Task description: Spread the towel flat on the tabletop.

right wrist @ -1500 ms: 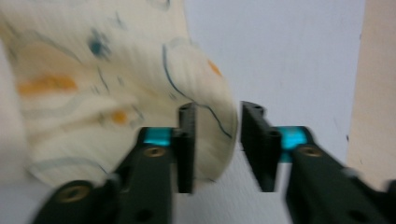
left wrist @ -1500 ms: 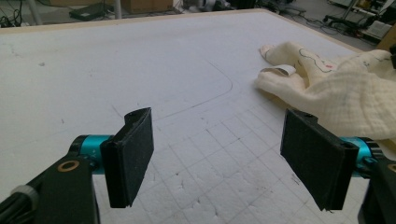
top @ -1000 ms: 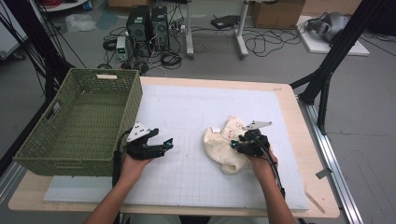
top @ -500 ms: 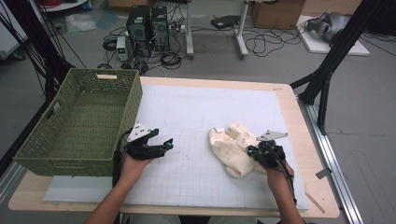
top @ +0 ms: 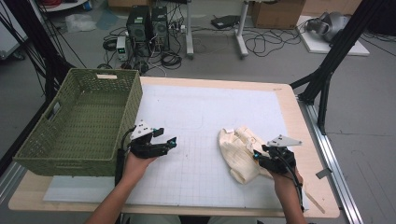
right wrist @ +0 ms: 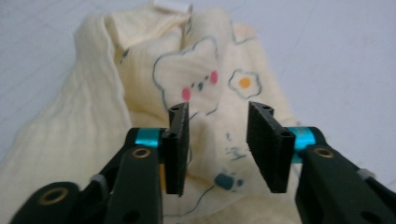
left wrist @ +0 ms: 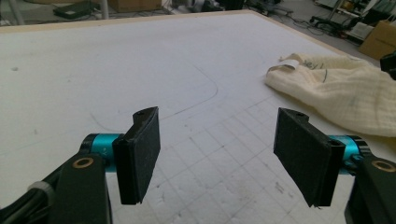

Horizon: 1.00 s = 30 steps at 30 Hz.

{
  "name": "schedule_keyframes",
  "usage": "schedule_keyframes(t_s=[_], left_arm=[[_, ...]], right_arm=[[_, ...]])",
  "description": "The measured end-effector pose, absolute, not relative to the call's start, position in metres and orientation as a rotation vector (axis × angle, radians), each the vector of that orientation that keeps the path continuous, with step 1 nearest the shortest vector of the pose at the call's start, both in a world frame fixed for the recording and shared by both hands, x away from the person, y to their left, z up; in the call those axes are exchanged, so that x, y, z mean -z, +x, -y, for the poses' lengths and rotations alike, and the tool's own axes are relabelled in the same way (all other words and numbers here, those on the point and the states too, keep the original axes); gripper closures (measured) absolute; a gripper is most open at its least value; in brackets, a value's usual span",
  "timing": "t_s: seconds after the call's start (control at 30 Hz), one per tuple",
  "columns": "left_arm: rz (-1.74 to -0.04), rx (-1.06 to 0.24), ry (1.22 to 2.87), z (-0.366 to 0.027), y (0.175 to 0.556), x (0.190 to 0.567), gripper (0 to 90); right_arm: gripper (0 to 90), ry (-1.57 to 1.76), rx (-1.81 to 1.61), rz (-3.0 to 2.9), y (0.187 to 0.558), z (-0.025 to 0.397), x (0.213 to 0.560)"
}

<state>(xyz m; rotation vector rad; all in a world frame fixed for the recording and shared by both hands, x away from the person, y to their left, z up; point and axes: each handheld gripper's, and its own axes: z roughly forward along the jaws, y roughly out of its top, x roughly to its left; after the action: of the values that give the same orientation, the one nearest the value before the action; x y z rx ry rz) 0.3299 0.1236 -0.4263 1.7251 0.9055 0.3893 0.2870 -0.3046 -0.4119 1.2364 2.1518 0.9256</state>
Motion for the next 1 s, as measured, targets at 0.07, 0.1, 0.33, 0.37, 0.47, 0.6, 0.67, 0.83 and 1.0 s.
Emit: schedule_keyframes(t_s=[0.07, 0.1, 0.33, 0.37, 0.47, 0.6, 0.67, 0.83, 1.0], left_arm=[[-0.906, -0.367, 1.707, -0.119, 0.334, 0.424, 34.1], [-0.907, -0.348, 1.703, -0.116, 0.337, 0.423, 35.3], [-0.885, -0.267, 1.712, -0.085, 0.359, 0.418, 39.2], [-0.882, -0.252, 1.711, -0.079, 0.362, 0.417, 39.3], [-0.857, -0.243, 1.743, -0.059, 0.371, 0.416, 38.3], [-0.841, -0.210, 1.789, -0.028, 0.382, 0.418, 34.7], [-0.833, -0.191, 1.820, -0.012, 0.388, 0.419, 34.2], [-0.809, -0.166, 1.896, 0.028, 0.399, 0.425, 34.2], [-0.795, -0.149, 1.945, 0.053, 0.404, 0.432, 34.3]], right_arm=[[50.1, 1.228, -0.947, -2.111, 0.286, 0.307, 0.409], [49.5, 1.234, -0.954, -2.096, 0.285, 0.309, 0.408], [41.2, 1.256, -0.944, -2.073, 0.288, 0.318, 0.410], [40.7, 1.256, -0.938, -2.071, 0.288, 0.319, 0.410], [38.9, 1.276, -0.946, -2.061, 0.289, 0.321, 0.411], [38.8, 1.282, -0.955, -2.053, 0.289, 0.324, 0.411], [38.7, 1.285, -0.953, -2.051, 0.289, 0.324, 0.412], [38.5, 1.282, -0.955, -2.052, 0.289, 0.324, 0.412], [38.5, 1.295, -0.956, -2.046, 0.288, 0.327, 0.413]])
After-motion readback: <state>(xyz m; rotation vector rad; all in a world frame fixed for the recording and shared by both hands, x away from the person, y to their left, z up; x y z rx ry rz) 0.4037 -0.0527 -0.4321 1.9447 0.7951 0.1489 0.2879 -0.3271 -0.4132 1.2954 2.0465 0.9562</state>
